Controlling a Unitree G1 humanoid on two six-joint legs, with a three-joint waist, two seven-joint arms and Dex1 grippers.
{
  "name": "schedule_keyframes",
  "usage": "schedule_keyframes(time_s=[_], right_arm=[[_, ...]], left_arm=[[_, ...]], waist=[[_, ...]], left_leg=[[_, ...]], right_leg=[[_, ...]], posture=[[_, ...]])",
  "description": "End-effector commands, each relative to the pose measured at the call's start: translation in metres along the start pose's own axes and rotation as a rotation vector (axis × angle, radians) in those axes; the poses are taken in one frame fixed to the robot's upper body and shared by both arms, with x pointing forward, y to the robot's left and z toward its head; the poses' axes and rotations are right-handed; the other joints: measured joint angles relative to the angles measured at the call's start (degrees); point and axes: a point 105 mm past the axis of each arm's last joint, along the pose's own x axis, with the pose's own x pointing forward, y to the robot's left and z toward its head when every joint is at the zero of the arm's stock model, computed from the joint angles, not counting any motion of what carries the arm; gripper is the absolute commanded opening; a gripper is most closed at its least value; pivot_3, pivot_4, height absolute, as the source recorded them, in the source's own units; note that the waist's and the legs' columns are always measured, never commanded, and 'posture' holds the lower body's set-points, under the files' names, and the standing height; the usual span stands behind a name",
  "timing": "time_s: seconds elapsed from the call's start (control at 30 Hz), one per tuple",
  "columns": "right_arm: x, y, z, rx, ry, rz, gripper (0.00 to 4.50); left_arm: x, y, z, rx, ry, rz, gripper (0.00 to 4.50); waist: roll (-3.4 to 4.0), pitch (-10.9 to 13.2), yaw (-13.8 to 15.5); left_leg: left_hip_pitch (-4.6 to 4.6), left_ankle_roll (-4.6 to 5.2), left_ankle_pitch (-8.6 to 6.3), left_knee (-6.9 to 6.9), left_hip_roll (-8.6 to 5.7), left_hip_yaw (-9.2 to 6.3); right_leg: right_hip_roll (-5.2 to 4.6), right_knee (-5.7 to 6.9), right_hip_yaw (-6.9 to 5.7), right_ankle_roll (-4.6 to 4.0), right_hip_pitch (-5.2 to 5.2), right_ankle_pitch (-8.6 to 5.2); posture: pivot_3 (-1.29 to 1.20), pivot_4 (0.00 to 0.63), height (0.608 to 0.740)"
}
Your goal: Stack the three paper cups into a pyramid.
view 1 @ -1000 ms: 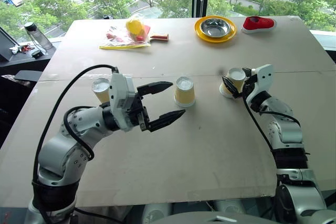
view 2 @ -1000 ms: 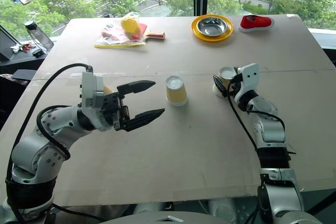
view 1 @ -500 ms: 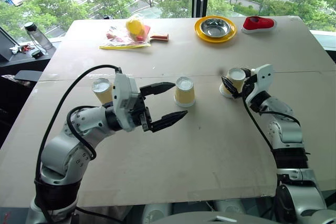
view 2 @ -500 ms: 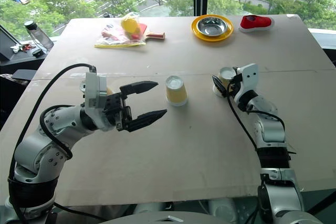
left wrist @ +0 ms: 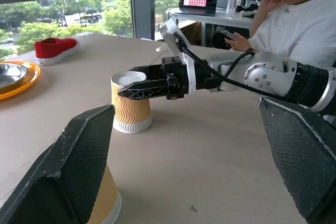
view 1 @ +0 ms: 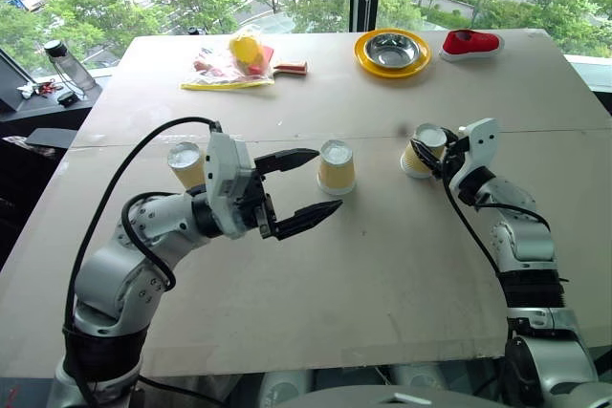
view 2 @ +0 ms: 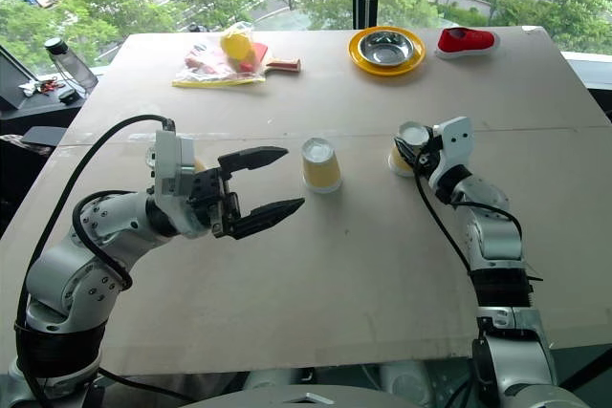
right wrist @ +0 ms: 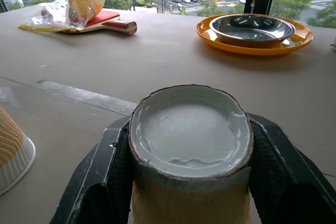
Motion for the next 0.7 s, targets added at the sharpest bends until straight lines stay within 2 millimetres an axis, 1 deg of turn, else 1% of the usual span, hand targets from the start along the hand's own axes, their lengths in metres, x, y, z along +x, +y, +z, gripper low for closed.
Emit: schedule_keyframes(time_s=[0.03, 0.13, 0.23, 0.27, 0.3, 0.53, 0.57, 0.6, 0.67, 0.7], right_arm=[[-0.0007, 0.0005, 0.0142, -0.03, -0.058, -0.003, 2.12], [0.0005, 0.0007, 0.0156, -0.036, -0.062, -0.008, 2.12], [0.0014, 0.0023, 0.0155, -0.036, -0.058, 0.002, 3.59], [0.0016, 0.0025, 0.0155, -0.038, -0.06, 0.0, 4.23], [0.0016, 0.0029, 0.0151, -0.038, -0.059, 0.001, 4.36], [0.0019, 0.0045, 0.0157, -0.051, -0.064, 0.003, 4.36], [0.0019, 0.0053, 0.0154, -0.049, -0.064, 0.009, 3.83], [0.0018, 0.0058, 0.0151, -0.048, -0.064, 0.012, 3.54], [0.002, 0.0061, 0.0151, -0.047, -0.066, 0.012, 2.57], [0.0021, 0.0062, 0.0151, -0.047, -0.066, 0.012, 2.18]], left_arm=[[0.0016, -0.0021, 0.0067, 0.022, -0.022, -0.014, 4.5], [0.0017, -0.0025, 0.0066, 0.021, -0.022, -0.015, 4.5], [0.0019, -0.0023, 0.0065, 0.021, -0.021, -0.014, 4.5], [0.0019, -0.0023, 0.0065, 0.021, -0.021, -0.014, 4.5], [0.0021, -0.0025, 0.0064, 0.02, -0.021, -0.014, 4.5], [0.0013, -0.003, 0.0057, 0.019, -0.02, -0.011, 4.5], [0.0012, -0.0029, 0.0057, 0.018, -0.019, -0.011, 4.5], [0.0012, -0.0029, 0.0057, 0.018, -0.02, -0.011, 4.5], [0.0009, -0.0028, 0.0056, 0.018, -0.02, -0.01, 4.5], [0.0009, -0.0029, 0.0054, 0.018, -0.019, -0.009, 4.5]], waist=[[0.0, 0.0, 0.0], [0.0, 0.0, 0.0], [0.0, 0.0, 0.0], [0.0, 0.0, 0.0], [0.0, 0.0, 0.0], [0.0, 0.0, 0.0], [0.0, 0.0, 0.0], [0.0, 0.0, 0.0], [0.0, 0.0, 0.0], [0.0, 0.0, 0.0]], left_leg=[[0.0, -0.01, 0.0, 0.0, 0.0, 0.0], [0.0, 0.0, 0.0, 0.0, 0.0, -0.01], [0.0, 0.0, 0.0, 0.0, 0.0, 0.0], [0.0, 0.0, 0.0, 0.0, 0.0, 0.0], [0.0, -0.01, 0.0, 0.0, 0.0, 0.0], [0.0, -0.01, 0.0, 0.0, 0.0, 0.0], [0.0, -0.01, 0.0, 0.0, 0.0, -0.01], [0.0, -0.01, 0.0, 0.0, 0.0, 0.0], [0.0, -0.01, 0.0, 0.0, 0.0, -0.01], [0.0, -0.01, 0.0, 0.0, 0.0, -0.01]], right_leg=[[0.0, 0.0, 0.0, 0.0, 0.0, 0.0], [0.0, 0.0, 0.0, 0.0, 0.0, 0.0], [0.0, 0.0, 0.0, 0.0, 0.0, 0.0], [0.0, 0.0, 0.0, 0.0, 0.0, 0.0], [0.0, 0.0, 0.0, 0.0, 0.0, 0.0], [0.0, 0.0, 0.0, 0.0, 0.0, 0.0], [0.0, 0.0, 0.0, 0.0, 0.0, 0.0], [0.0, 0.0, 0.0, 0.0, 0.0, 0.0], [0.0, 0.0, 0.0, 0.0, 0.0, 0.0], [0.0, 0.0, 0.0, 0.0, 0.0, 0.0]], posture=[[0.0, 0.15, 0.74], [0.0, 0.15, 0.74], [0.0, 0.15, 0.74], [0.0, 0.15, 0.74], [0.0, 0.15, 0.74], [0.0, 0.15, 0.74], [0.0, 0.15, 0.74], [0.0, 0.15, 0.74], [0.0, 0.15, 0.74], [0.0, 0.15, 0.74]])
